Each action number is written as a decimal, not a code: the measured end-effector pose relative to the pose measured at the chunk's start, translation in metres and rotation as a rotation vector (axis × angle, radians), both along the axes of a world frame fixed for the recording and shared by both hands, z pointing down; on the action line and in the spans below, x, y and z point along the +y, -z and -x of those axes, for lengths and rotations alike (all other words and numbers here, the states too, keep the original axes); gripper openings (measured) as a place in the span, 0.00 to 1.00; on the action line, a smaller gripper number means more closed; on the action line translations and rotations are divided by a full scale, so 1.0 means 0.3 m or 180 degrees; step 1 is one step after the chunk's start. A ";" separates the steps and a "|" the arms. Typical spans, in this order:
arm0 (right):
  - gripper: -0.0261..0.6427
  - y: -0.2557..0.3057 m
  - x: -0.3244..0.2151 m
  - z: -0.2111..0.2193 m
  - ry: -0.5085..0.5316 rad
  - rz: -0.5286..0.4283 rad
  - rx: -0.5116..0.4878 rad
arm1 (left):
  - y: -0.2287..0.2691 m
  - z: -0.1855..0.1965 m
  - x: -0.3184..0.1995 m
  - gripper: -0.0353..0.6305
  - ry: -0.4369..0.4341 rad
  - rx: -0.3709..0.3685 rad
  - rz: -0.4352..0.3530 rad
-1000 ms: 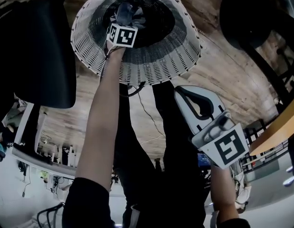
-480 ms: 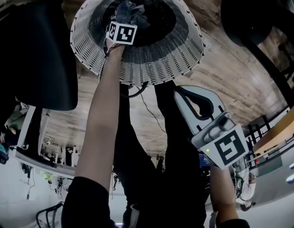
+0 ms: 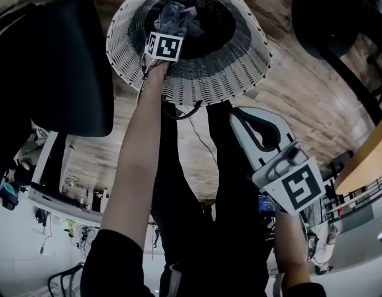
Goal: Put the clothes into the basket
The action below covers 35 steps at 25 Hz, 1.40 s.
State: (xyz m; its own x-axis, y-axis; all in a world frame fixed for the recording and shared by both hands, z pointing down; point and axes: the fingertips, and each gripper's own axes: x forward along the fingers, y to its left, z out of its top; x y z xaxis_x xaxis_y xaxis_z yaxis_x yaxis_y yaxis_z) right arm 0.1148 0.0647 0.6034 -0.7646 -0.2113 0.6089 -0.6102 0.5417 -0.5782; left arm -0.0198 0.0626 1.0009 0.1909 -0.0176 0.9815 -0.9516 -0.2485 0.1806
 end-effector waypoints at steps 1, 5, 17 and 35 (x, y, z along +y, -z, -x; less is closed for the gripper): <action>0.06 0.012 -0.002 0.004 -0.0018 -0.0010 -0.0018 | 0.011 0.000 0.011 0.28 -0.0032 0.0005 0.0050; 0.06 0.063 -0.009 0.014 -0.0076 -0.0062 -0.0067 | 0.078 -0.018 0.001 0.28 -0.0141 0.0081 0.0014; 0.06 0.305 -0.032 0.016 -0.0046 -0.0398 -0.0184 | 0.385 -0.044 -0.014 0.28 -0.0385 0.0034 -0.0118; 0.06 0.732 0.030 -0.077 -0.0073 -0.0838 -0.0098 | 1.037 -0.027 0.057 0.07 -0.0637 0.0115 -0.0328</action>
